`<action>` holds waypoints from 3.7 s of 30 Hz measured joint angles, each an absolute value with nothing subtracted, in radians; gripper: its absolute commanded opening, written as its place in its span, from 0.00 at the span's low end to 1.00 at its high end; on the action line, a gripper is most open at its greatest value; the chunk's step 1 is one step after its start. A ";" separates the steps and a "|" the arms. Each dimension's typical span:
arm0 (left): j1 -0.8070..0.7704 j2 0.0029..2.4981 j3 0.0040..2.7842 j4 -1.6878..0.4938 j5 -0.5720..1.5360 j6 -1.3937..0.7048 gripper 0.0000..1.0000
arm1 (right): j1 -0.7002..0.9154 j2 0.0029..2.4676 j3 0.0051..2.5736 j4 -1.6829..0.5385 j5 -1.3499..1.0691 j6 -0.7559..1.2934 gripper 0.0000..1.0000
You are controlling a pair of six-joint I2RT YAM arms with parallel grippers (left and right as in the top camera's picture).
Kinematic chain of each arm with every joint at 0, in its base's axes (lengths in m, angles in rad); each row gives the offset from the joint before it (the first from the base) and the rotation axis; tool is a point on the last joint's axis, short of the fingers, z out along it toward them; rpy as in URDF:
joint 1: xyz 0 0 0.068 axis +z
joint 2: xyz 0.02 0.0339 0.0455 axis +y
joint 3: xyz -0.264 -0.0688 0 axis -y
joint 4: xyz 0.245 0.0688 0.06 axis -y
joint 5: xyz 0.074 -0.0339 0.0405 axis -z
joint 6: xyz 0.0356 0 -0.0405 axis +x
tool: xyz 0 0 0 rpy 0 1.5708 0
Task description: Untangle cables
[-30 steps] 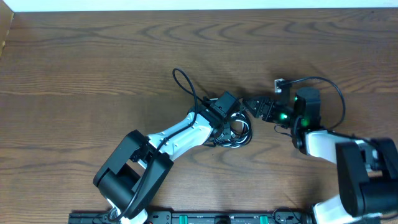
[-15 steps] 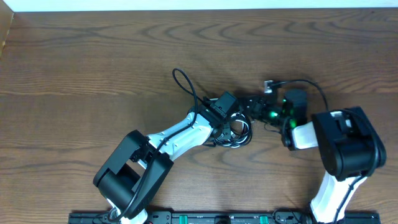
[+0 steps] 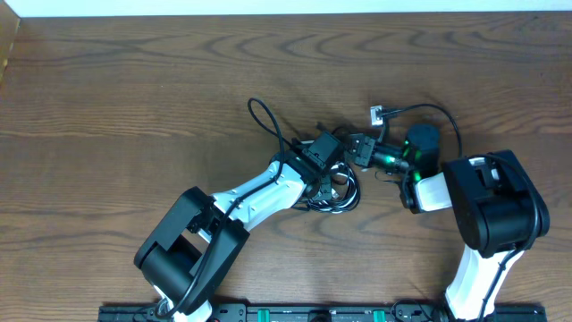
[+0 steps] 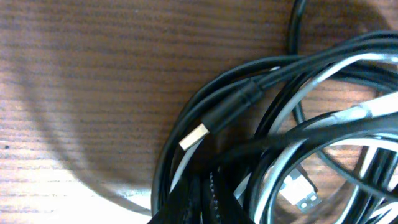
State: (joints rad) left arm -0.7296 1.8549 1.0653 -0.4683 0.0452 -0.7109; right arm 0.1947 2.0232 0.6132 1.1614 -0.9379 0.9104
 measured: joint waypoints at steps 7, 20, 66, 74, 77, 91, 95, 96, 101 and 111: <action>-0.730 1.855 1.065 -0.462 0.043 -0.711 0.08 | 0.113 2.038 0.609 1.442 -1.159 1.006 0.01; -0.730 1.855 1.065 -0.459 0.042 -0.710 0.08 | -0.006 2.026 0.608 1.534 -1.269 1.161 0.01; -0.724 1.546 1.050 -0.601 0.047 -0.622 0.25 | 0.118 1.624 0.624 -0.079 -0.793 0.611 0.23; -0.765 1.585 1.050 -0.553 0.068 -0.636 0.31 | 0.119 1.624 0.624 -0.057 -0.701 0.593 0.47; -0.770 1.605 1.050 -0.523 0.071 -0.636 0.34 | 0.077 1.624 0.624 0.000 -0.698 0.602 0.54; -0.770 1.754 1.048 -0.276 0.068 -0.684 0.57 | 0.027 1.624 0.624 0.094 -0.688 0.636 0.88; -0.770 1.754 1.048 -0.244 0.043 -0.761 0.57 | 0.019 1.624 0.624 0.099 -0.667 0.636 0.90; -0.770 1.754 1.048 -0.236 0.040 -0.780 0.56 | 0.017 1.624 0.624 0.097 -0.656 0.635 0.91; -0.770 1.754 1.048 -0.207 0.030 -0.851 0.53 | 0.014 1.623 0.624 0.078 -0.625 0.634 0.92; -0.770 1.799 1.048 -0.230 0.022 -0.653 0.41 | 0.014 1.622 0.624 0.071 -0.623 0.633 0.92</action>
State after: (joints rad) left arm -0.7696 1.7992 1.0477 -0.2302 0.0219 -0.6525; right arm 0.0143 1.6218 0.6239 0.0711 -0.6231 0.6334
